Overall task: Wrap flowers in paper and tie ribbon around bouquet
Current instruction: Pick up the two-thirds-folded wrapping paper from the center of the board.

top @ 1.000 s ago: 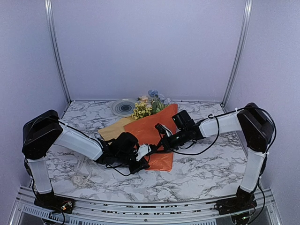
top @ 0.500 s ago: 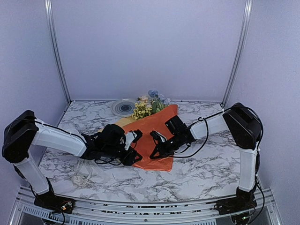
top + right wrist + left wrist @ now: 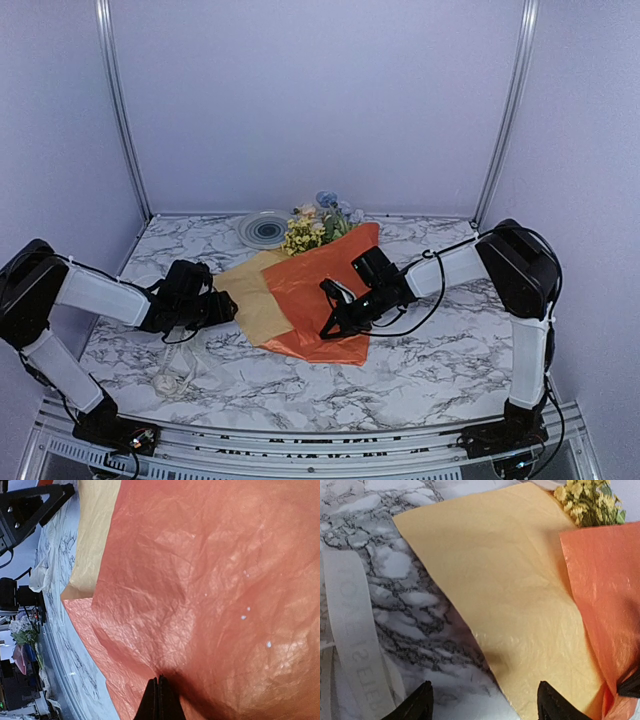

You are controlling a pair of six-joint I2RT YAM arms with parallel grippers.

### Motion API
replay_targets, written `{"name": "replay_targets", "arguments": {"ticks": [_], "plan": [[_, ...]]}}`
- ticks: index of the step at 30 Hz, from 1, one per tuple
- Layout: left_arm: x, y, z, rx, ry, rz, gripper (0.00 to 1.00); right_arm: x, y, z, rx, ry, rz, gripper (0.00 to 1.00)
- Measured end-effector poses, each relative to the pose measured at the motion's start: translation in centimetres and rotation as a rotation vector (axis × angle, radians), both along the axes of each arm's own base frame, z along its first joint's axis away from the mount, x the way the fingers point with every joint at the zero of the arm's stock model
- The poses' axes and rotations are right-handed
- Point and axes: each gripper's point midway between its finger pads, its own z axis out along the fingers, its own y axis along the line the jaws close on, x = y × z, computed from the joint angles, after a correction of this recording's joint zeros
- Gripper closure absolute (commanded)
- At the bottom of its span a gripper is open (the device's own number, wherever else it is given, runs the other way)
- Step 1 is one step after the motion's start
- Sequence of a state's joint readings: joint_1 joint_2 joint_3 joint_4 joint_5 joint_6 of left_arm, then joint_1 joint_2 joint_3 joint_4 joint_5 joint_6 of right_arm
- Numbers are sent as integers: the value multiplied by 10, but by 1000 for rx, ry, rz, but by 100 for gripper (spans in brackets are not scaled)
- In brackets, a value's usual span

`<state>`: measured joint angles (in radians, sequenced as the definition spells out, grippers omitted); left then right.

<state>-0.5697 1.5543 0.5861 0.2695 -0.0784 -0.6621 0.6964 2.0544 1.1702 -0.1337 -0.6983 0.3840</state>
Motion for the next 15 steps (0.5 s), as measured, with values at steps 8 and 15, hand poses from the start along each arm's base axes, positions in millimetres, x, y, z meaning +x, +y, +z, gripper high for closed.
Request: {"name": "replay_targets", "arguments": {"ticks": [8, 15], "plan": [[42, -13, -4, -112, -30, 52, 46, 0, 0, 0, -3, -11, -2, 100], [44, -34, -9, -215, -27, -9, 95, 0, 1, 0, -2, -15, -2, 100]]}}
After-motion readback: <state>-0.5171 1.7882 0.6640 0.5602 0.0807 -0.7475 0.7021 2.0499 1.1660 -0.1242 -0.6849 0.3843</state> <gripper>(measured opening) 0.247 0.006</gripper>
